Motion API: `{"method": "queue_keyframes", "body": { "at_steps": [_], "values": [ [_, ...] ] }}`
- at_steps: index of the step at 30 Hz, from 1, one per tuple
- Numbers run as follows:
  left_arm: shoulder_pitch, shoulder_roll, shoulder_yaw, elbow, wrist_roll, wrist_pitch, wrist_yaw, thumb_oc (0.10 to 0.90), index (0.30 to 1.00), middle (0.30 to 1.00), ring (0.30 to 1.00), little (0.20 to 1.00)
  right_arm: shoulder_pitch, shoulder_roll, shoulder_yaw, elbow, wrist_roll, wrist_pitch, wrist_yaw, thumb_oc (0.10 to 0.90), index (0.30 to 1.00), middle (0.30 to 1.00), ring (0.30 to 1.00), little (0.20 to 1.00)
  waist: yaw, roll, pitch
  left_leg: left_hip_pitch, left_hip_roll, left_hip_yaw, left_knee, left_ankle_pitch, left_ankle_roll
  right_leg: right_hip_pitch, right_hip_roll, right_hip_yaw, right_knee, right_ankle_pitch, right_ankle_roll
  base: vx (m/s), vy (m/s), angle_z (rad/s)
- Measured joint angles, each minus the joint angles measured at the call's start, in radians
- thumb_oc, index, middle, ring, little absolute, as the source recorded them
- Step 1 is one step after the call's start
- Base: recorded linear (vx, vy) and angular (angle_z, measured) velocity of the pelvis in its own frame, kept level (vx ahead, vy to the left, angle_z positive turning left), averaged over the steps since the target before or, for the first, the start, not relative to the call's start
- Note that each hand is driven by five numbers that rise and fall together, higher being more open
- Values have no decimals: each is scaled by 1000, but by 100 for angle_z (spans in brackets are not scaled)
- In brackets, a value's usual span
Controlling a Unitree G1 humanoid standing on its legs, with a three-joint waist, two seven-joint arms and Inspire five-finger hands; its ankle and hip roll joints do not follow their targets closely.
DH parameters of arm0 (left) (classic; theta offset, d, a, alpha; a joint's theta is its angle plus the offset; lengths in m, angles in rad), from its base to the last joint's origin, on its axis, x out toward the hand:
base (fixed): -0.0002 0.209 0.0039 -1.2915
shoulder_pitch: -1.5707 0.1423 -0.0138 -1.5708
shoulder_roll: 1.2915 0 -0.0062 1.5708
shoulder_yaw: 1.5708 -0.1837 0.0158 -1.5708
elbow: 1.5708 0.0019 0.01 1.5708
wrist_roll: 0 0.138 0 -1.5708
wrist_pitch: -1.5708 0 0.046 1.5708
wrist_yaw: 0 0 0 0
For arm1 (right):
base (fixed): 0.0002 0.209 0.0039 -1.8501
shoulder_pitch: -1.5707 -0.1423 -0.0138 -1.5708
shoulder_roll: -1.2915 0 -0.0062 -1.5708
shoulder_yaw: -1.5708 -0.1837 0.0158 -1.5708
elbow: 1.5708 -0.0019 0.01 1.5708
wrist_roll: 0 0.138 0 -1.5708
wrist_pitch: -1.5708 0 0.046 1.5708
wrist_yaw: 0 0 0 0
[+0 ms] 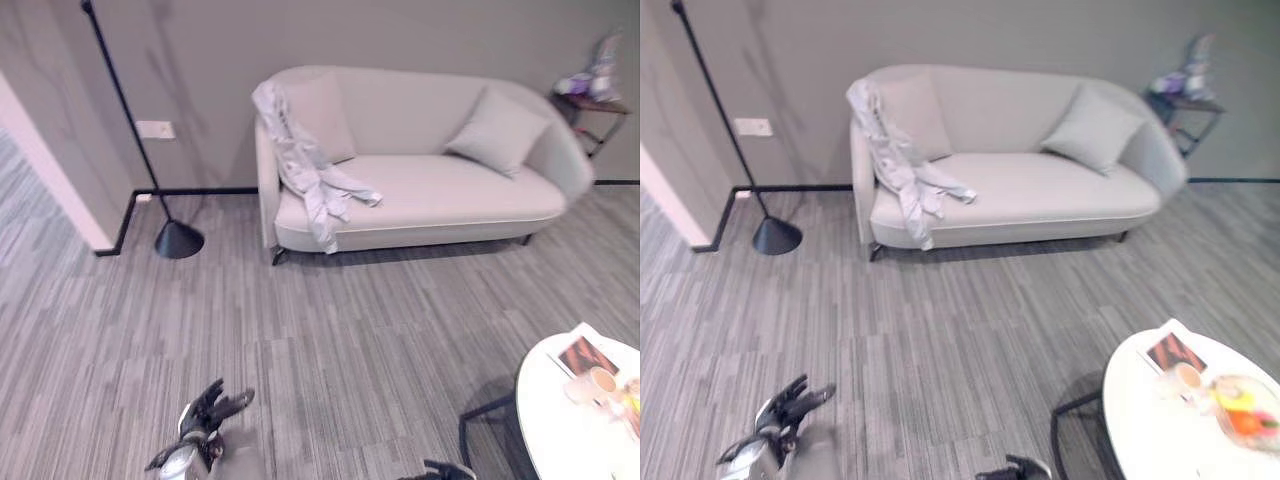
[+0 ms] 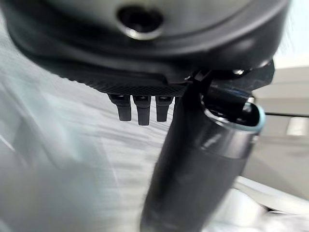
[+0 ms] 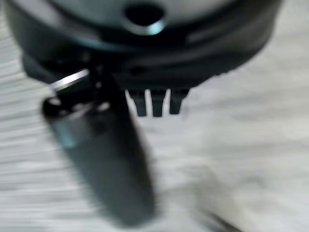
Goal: Hang the clothes on the sofa on the clothes rack.
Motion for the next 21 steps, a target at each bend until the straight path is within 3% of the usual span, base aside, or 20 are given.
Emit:
{"method": "queue_keyframes", "body": {
  "at_steps": [1,2,3,4,5,6,7,8,9,10,11,12,13,14,16,17,18,19,20,21],
  "values": [
    [79,-8,1,33,-12,21,6,800,900,900,900,900,42,41,8,-52,-4,-32,0,800,900,900,900,900,9,16,-22,51,-63,73,-215,-28,42,110,25,3,-45,-40,47,732,50,-178],
    [125,-6,14,49,-46,26,1,800,900,900,900,900,110,73,45,-103,-8,-53,-3,800,900,900,900,900,7,6,-48,116,-106,121,-373,-86,103,171,68,5,-65,-40,49,758,14,-76],
    [178,-11,21,75,-69,28,-7,800,900,900,900,900,239,141,76,-91,-33,-20,-9,800,900,900,900,900,1,24,-95,295,-148,23,-633,-103,215,235,163,61,-8,-41,55,628,25,51],
    [155,9,59,78,-99,22,-21,800,900,900,900,900,295,174,77,-38,-39,36,4,800,900,900,900,900,9,-27,-68,304,-160,32,-574,-38,128,192,116,73,64,-136,80,783,44,67],
    [132,-6,102,129,-98,20,-21,800,900,900,900,900,304,129,129,-90,-53,44,-9,800,900,900,900,900,13,0,-39,317,-104,86,-467,-33,-7,141,96,125,109,-73,12,642,56,96],
    [103,23,153,169,-100,21,-11,800,900,900,900,900,332,134,151,-167,-64,32,-11,800,900,900,900,900,-19,-72,-35,271,-36,140,-223,-90,5,144,68,115,161,-7,-21,619,92,21],
    [119,64,199,159,-99,37,13,800,900,900,900,900,330,179,161,-195,-84,5,-9,800,900,900,900,900,-26,-126,-39,327,31,130,-128,-150,152,158,49,97,245,45,35,452,156,-32],
    [105,56,195,152,-84,36,10,800,900,900,900,900,306,190,166,-174,-98,3,-1,800,900,900,900,900,3,-127,-37,456,31,145,-240,-163,140,141,-17,75,316,38,135,446,198,-72],
    [78,37,196,124,-55,44,15,800,900,900,900,900,298,177,164,-195,-110,-9,3,800,900,900,900,900,-8,-84,-41,577,27,116,-386,-113,94,9,-67,-10,554,220,288,296,142,-10],
    [-56,44,117,19,-15,30,26,800,900,900,900,900,250,96,131,-263,-126,-7,12,800,900,900,900,900,-42,-16,-12,723,8,54,-572,-46,88,-590,-273,-51,1325,291,346,301,-220,53],
    [-67,54,115,2,-15,24,27,800,900,900,900,900,235,89,126,-271,-131,-9,-7,800,900,900,900,900,-42,-12,-12,747,1,50,-574,-66,85,-694,-309,-23,1358,291,346,190,-352,79],
    [-70,46,98,-12,-14,12,32,800,900,900,900,900,244,89,126,-299,-129,-13,-31,800,900,900,900,900,-74,5,-14,759,10,3,-569,-74,72,-720,-292,-19,1247,238,299,97,-351,97],
    [-68,34,126,-45,-17,-5,45,800,900,900,900,900,284,84,128,-361,-125,-23,-50,800,900,900,900,900,-112,52,-12,746,63,-84,-548,-79,36,-653,-134,62,870,91,159,-11,-144,208],
    [-106,40,86,-26,-17,-26,46,800,900,900,900,900,315,82,126,-412,-99,-44,-51,800,900,900,900,900,-136,40,-10,737,70,-162,-544,-49,-49,-560,-68,140,461,52,142,2,-147,221],
    [-81,26,63,-35,-17,-40,33,800,900,900,900,900,271,91,169,-331,-125,-24,-21,800,900,900,900,900,-81,7,-13,785,32,-139,-576,-35,-96,-511,-73,92,283,107,99,-11,-182,105],
    [-15,7,63,-34,-20,-36,33,800,900,900,900,900,271,92,193,-310,-142,-11,-24,800,900,900,900,900,-51,-14,-24,811,-14,-134,-546,-76,-71,-456,-90,44,217,186,3,-10,-116,62],
    [21,10,68,-26,-20,-33,35,800,900,900,900,900,288,90,202,-309,-151,-18,-22,800,900,900,900,900,-44,-53,-32,797,-53,-136,-461,-110,-67,-430,-113,28,184,232,-36,13,-93,75],
    [59,-4,81,-13,-35,-27,48,800,900,900,900,900,283,85,195,-298,-164,-23,-24,800,900,900,900,900,-34,-22,-26,734,-33,-121,-323,-139,-63,-399,-102,42,153,274,-48,24,-76,83],
    [87,-6,81,16,-40,-24,49,800,900,900,900,900,288,87,193,-295,-172,-30,-23,800,900,900,900,900,-32,-42,-23,667,-26,-94,-250,-150,-53,-360,-116,109,78,269,-31,19,-57,67],
    [97,-6,92,48,-42,-24,50,800,900,900,900,900,296,82,188,-290,-177,-29,-22,800,900,900,900,900,-23,-34,-24,650,-4,-94,-279,-149,-54,-335,-106,100,26,281,-34,37,-77,71]
  ]
}}
